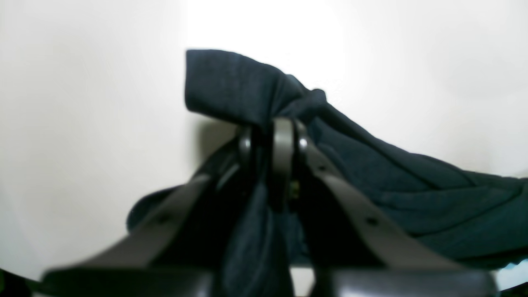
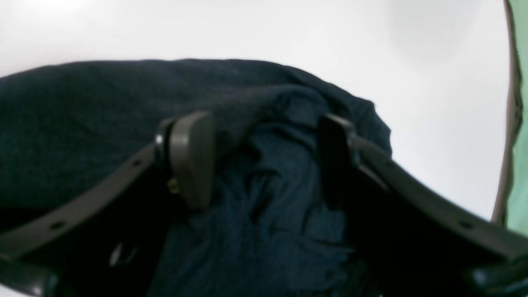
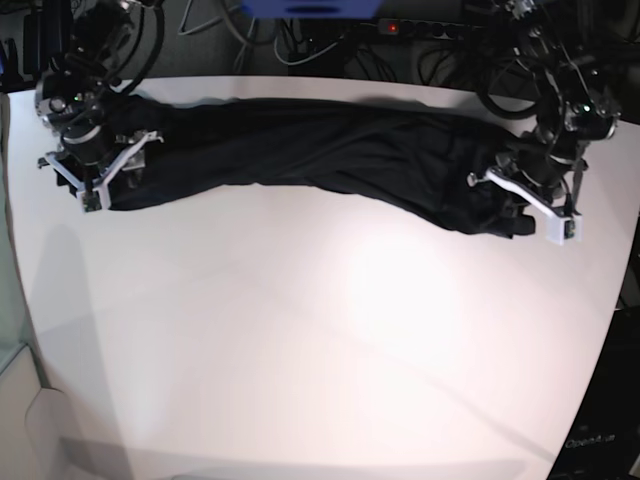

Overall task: Fold the T-shirt properly
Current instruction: 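Grasp the strip end with the left gripper and lift it, then fold the strip end with the left gripper toward the right gripper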

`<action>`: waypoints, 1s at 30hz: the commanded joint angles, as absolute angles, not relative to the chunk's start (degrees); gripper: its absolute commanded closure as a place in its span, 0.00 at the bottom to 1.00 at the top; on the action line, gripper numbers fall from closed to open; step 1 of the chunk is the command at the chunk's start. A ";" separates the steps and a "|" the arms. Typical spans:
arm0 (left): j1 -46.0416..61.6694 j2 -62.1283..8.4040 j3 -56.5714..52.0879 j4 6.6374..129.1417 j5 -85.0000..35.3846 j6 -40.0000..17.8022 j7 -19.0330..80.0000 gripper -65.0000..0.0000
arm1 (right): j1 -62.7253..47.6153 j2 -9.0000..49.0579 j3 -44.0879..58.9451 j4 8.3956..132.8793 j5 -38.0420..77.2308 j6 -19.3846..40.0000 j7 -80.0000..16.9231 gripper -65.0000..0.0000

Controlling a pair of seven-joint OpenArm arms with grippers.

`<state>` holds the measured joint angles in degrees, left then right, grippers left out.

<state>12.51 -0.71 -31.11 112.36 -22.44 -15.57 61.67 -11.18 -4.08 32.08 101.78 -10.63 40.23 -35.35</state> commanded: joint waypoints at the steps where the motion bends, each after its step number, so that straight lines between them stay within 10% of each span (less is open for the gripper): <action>1: 12.18 -0.04 -29.85 113.89 -23.08 -15.52 60.53 1.00 | -10.77 -3.47 32.13 102.73 -9.98 40.00 -34.15 0.40; 19: 14.81 9.00 1.19 113.98 -4.79 -15.43 56.57 1.00 | -10.15 -2.86 32.13 102.73 -9.98 40.00 -34.15 0.40; 30: 10.51 9.00 16.40 113.71 -5.32 -1.80 56.66 1.00 | -10.15 -2.95 32.04 102.64 -9.98 40.00 -34.15 0.40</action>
<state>11.00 8.43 16.10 112.81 -4.69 -1.15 57.60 -10.52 -3.31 31.97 101.71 -10.63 40.25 -35.38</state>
